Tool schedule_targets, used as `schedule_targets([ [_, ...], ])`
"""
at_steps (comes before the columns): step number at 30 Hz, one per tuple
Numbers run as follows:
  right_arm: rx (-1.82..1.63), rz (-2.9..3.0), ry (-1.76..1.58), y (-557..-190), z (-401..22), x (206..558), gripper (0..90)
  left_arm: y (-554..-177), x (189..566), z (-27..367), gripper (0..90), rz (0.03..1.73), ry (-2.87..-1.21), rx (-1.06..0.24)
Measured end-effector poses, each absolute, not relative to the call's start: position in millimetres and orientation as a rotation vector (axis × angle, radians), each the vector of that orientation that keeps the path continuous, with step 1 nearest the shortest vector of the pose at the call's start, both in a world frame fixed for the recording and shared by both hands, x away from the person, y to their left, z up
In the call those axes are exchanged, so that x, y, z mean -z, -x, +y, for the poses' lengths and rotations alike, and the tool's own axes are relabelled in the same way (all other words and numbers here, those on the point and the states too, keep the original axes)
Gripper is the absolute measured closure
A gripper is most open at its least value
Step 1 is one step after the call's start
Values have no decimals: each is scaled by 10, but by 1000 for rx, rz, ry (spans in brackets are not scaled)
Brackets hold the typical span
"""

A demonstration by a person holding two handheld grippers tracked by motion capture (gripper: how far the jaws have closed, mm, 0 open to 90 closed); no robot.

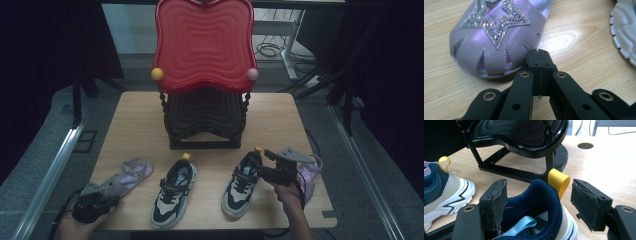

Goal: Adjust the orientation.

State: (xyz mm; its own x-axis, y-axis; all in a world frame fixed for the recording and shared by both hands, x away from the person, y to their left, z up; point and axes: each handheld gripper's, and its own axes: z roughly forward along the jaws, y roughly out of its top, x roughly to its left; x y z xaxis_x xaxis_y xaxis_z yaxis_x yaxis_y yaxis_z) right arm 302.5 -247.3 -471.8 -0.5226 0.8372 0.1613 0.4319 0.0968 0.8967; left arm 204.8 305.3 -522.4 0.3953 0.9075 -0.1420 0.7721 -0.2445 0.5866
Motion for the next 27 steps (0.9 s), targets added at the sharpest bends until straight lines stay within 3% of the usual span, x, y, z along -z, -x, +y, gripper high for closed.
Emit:
schedule_targets([
  [27,-1388,2032,-1262,-2990,-2436,4694,313,-2157,5220,3284,900,1509,-2032,-329],
])
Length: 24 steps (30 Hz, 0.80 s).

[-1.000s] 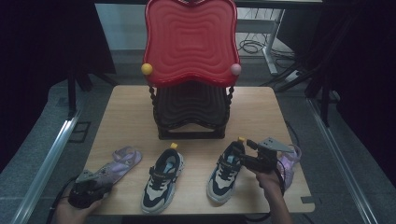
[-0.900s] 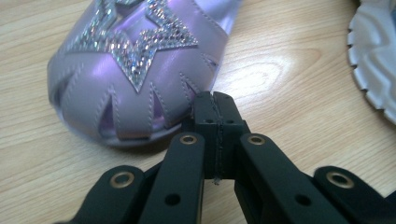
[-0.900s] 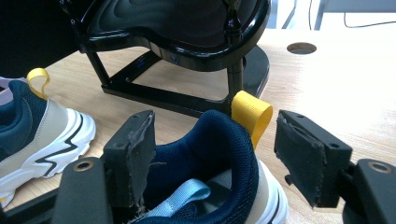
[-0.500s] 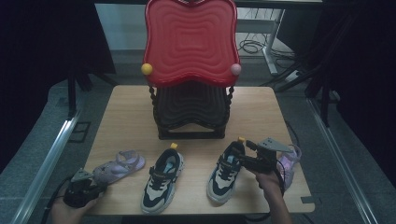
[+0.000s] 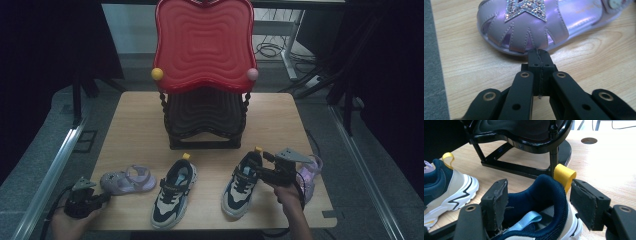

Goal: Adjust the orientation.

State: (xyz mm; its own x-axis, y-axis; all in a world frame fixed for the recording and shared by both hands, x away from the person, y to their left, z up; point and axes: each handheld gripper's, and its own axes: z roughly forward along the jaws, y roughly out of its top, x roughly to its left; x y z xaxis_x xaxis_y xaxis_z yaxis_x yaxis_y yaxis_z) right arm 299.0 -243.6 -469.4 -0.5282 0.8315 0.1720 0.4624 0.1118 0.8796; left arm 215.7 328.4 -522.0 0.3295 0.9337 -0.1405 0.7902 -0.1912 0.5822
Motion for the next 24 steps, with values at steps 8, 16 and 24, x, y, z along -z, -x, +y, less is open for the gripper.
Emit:
schedule_targets([
  [8,-1384,2023,-1273,-2985,-2452,4690,314,-2250,5225,3350,900,1536,-2012,-332],
  [16,-1383,2013,-1281,-2974,-2485,4683,314,-2232,5184,3445,900,1556,-1974,-351],
  [24,-1375,1988,-1305,-2980,-2513,4694,317,-2310,5203,3513,900,1588,-1949,-343],
])
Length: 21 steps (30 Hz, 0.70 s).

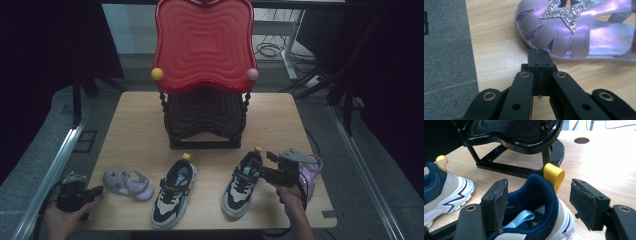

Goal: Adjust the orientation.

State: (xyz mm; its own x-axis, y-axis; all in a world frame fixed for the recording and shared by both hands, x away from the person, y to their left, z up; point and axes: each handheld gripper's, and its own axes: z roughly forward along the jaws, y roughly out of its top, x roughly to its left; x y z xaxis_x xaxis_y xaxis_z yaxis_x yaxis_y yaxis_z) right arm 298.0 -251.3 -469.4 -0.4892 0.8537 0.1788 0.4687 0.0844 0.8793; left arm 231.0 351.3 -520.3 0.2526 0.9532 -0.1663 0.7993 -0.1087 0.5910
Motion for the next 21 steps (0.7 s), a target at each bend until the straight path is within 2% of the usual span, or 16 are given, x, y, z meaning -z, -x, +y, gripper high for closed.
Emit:
schedule_targets([
  [21,-1385,1962,-1327,-2978,-2551,4683,318,-2655,5188,3475,900,1588,-1977,-349],
])
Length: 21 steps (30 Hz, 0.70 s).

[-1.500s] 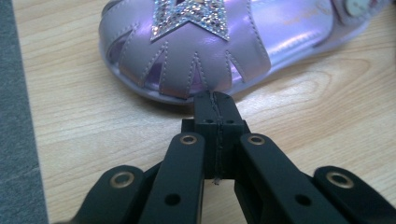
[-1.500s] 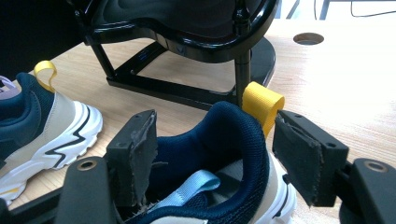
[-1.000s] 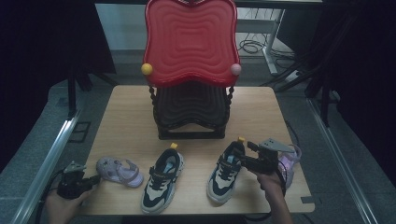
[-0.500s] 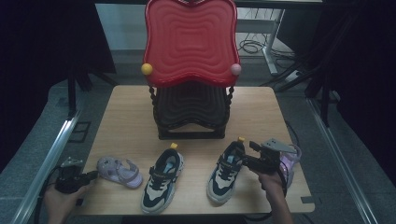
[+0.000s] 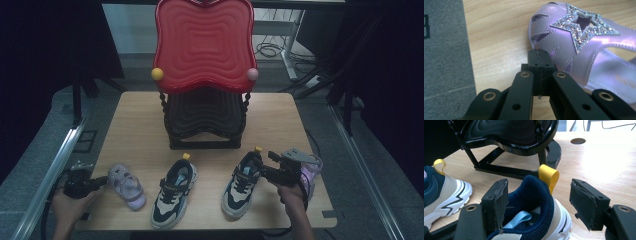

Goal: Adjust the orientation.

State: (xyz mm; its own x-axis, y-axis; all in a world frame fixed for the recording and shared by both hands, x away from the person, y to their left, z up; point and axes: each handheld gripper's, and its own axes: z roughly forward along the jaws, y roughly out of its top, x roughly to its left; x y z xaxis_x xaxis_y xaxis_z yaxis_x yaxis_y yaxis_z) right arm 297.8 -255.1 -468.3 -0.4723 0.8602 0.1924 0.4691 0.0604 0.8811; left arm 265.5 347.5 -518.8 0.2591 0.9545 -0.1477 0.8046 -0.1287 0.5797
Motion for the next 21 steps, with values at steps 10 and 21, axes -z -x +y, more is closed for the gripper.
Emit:
schedule_targets([
  [10,-1390,1962,-1333,-2982,-2552,4686,318,-2779,5172,3436,900,1576,-1994,-334],
  [21,-1397,1934,-1365,-2973,-2604,4665,321,-2919,5143,3376,900,1550,-2031,-310],
])
